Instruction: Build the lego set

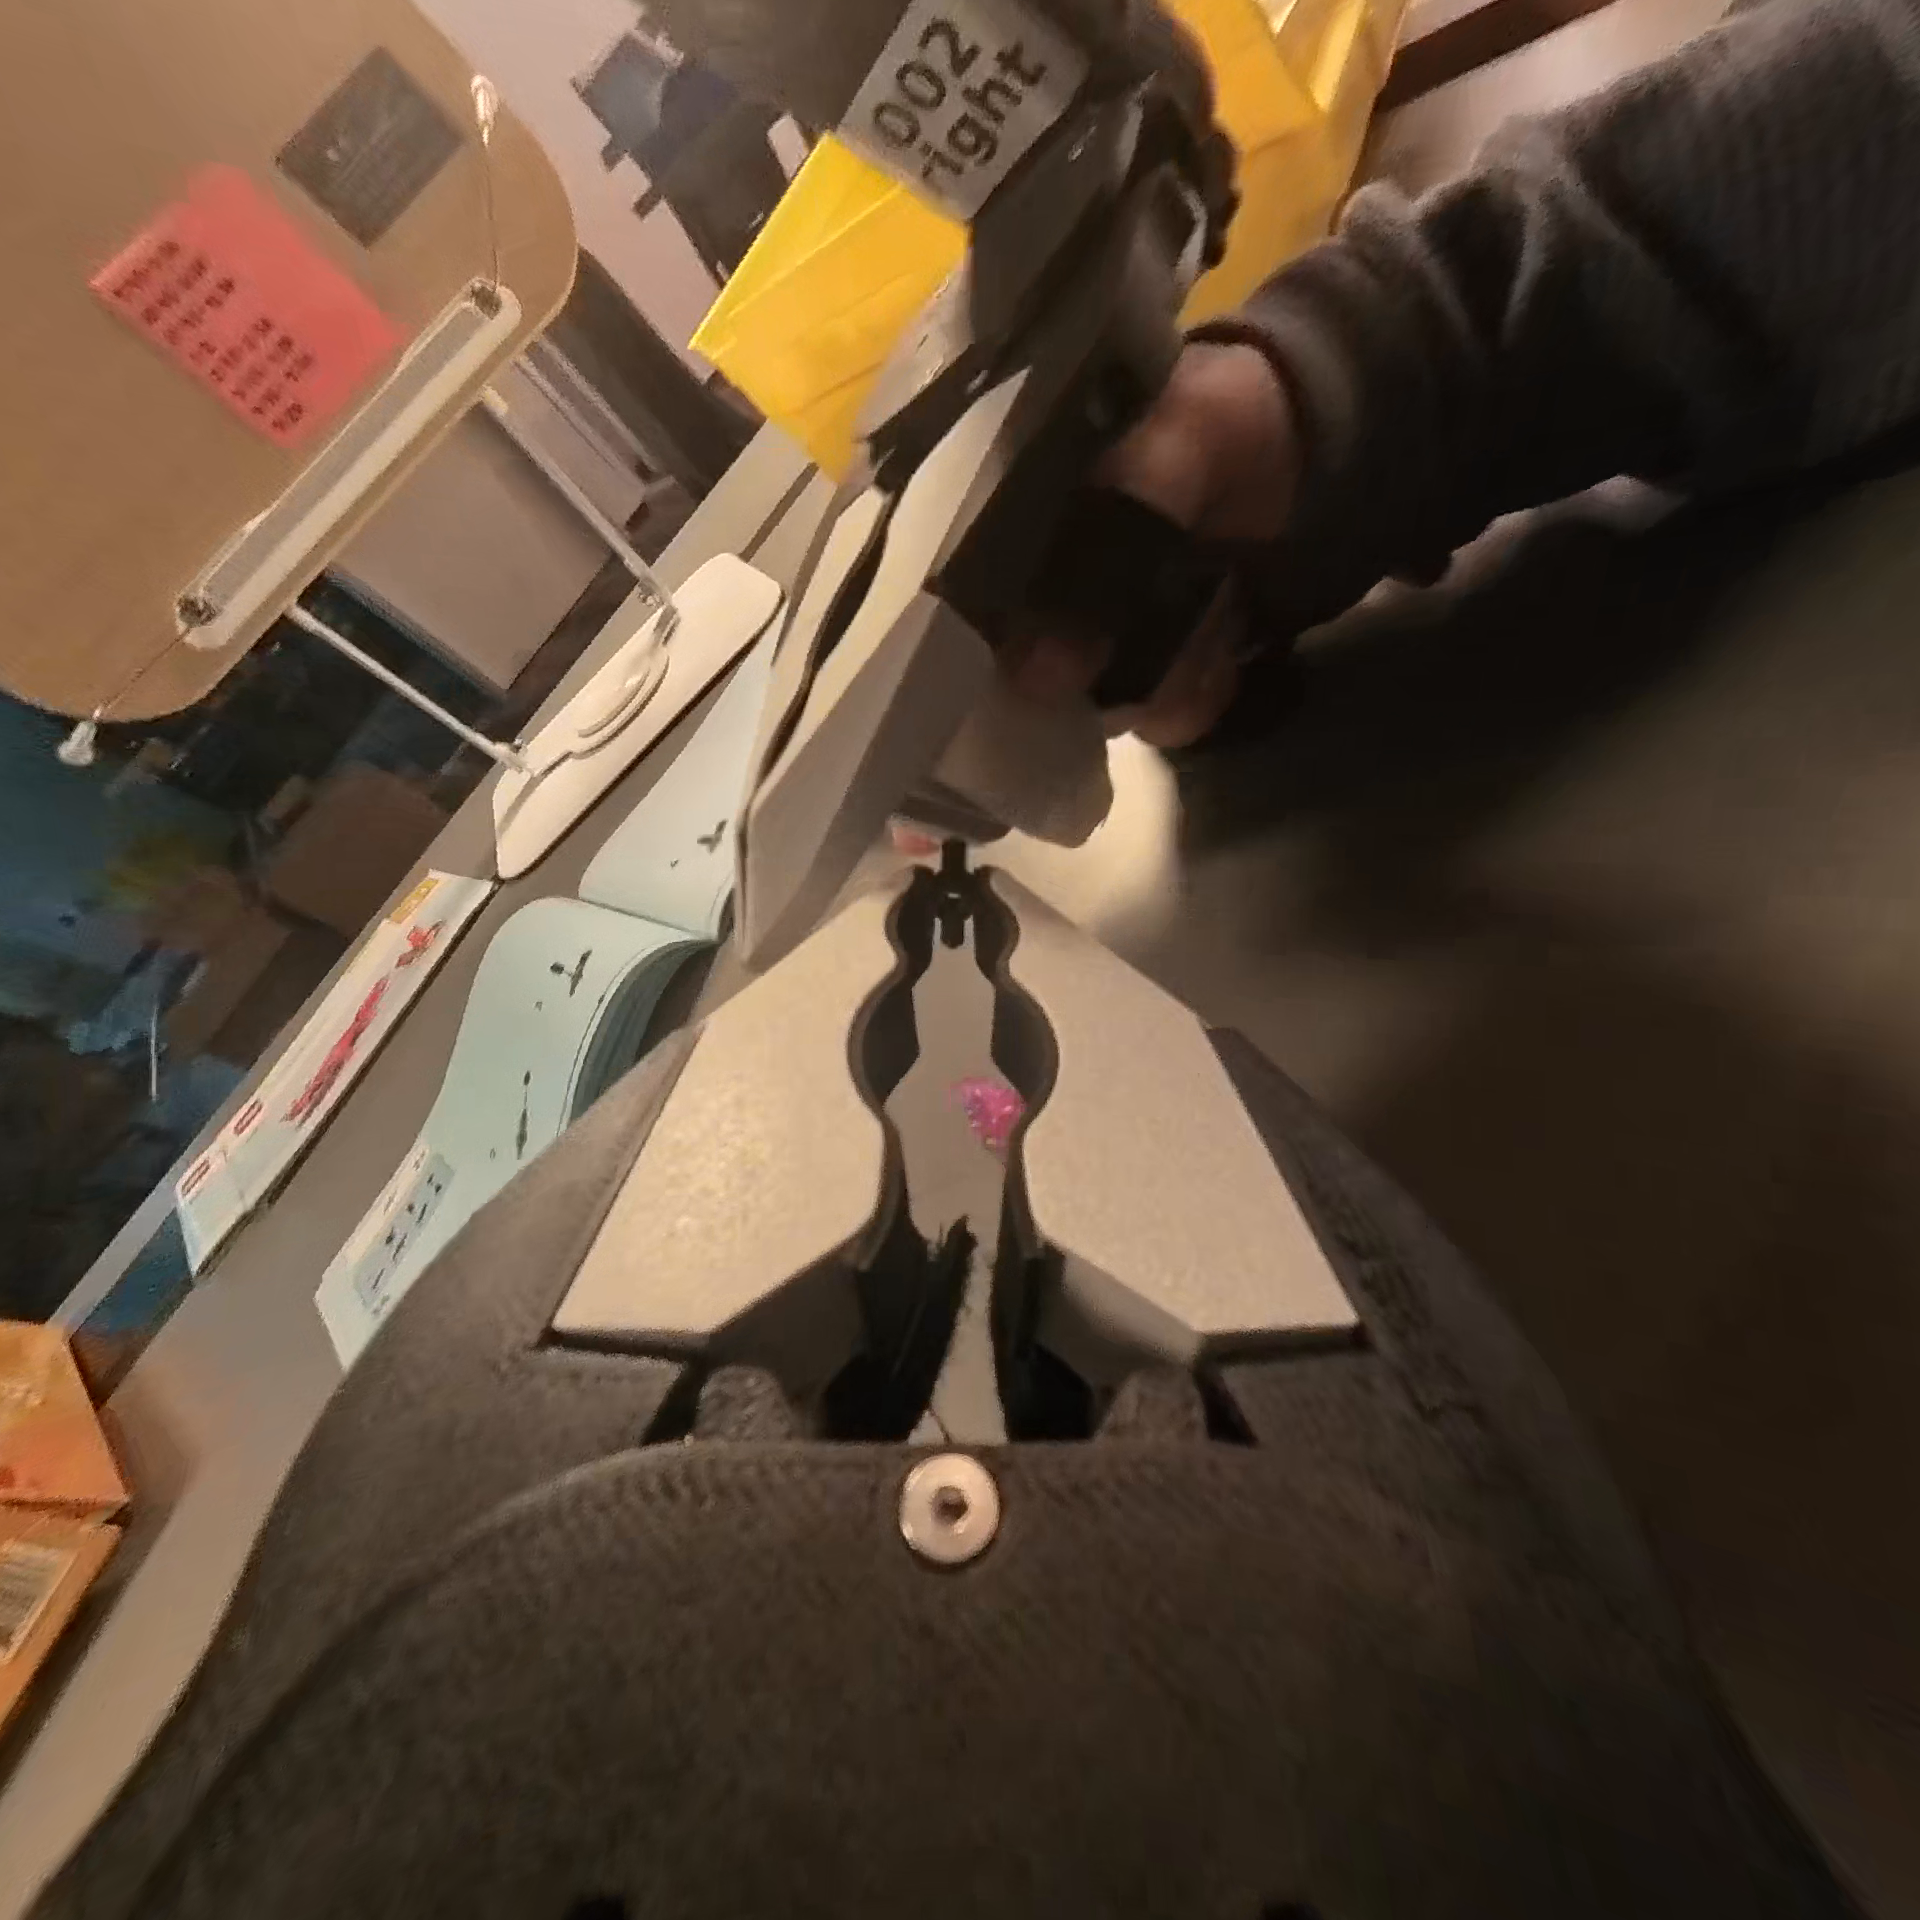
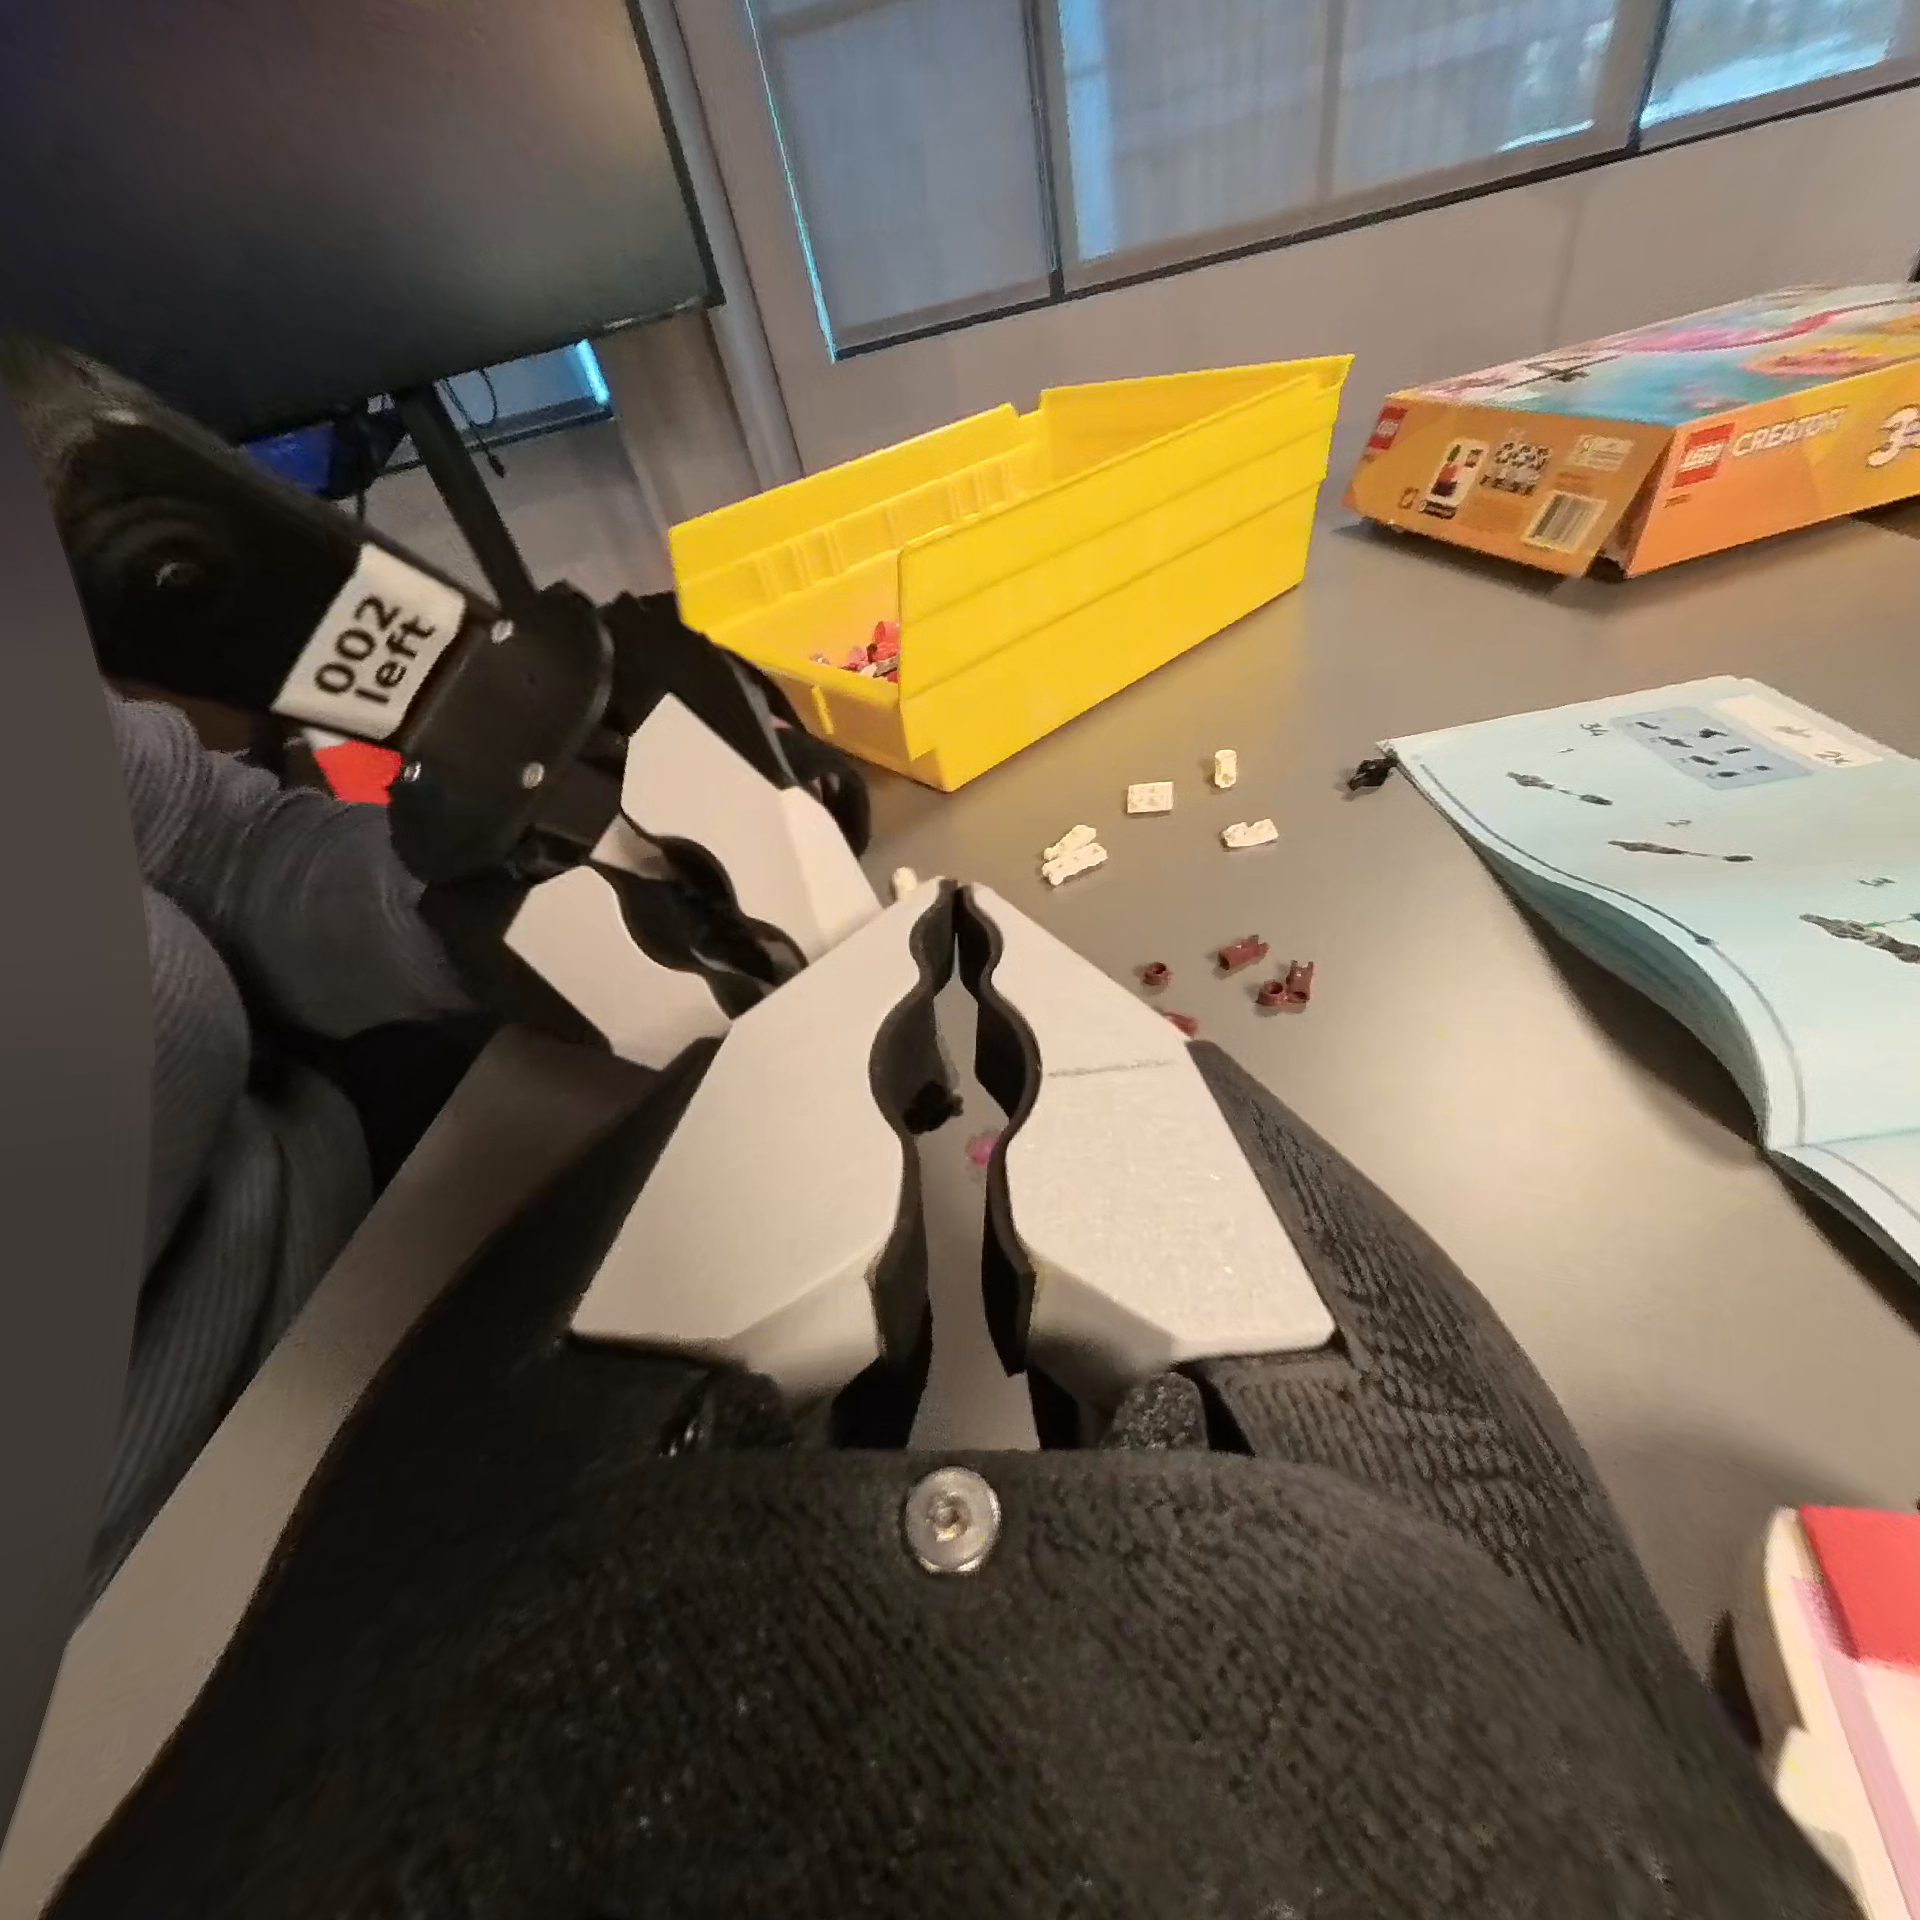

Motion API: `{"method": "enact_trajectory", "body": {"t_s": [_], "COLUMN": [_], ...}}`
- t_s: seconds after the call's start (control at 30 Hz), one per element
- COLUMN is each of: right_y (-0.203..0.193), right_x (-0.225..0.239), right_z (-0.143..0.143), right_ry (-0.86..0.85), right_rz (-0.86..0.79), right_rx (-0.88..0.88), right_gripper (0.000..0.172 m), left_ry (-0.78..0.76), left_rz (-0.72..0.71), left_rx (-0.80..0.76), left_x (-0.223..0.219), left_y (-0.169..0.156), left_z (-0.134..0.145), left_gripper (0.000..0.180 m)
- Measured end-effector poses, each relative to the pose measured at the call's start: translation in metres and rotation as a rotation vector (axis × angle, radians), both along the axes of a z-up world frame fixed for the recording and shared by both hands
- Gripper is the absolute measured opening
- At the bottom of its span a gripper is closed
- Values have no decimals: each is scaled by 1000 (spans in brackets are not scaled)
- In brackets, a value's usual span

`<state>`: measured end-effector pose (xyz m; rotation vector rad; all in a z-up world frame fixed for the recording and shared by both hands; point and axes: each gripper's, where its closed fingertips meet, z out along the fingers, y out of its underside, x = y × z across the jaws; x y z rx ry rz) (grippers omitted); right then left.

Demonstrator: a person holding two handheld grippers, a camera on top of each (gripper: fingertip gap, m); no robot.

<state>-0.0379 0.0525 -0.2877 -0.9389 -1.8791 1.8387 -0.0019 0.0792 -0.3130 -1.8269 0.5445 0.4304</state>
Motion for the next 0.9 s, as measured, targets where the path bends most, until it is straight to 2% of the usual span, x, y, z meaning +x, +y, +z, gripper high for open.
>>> {"method": "enact_trajectory", "body": {"t_s": [0.27, 0.43, 0.5, 0.6, 0.73, 0.9], "right_y": [22, 48, 54, 41, 25, 16], "right_x": [-12, -12, -12, -8, -8, -9], "right_z": [5, 20, 15, -9, -27, -31], "right_ry": [-41, 16, -6, -120, -222, -291], "right_rz": [-100, -171, -197, -155, -130, -107], "right_rx": [-118, -249, -179, -9, 74, 10], "right_gripper": [0, 0, 3, 10, 14, 15], "left_ry": [-35, -62, -87, -86, -24, 92], "left_rz": [104, 151, 172, 199, 232, 260], "left_rx": [-76, -78, -78, -73, -82, -82], "left_x": [-23, -33, -38, -42, -46, -48], "left_y": [1, -1, -2, -3, -2, -3], "left_z": [-15, -16, -16, -15, -16, -15], "left_gripper": [7, 7, 7, 7, 7, 7]}}
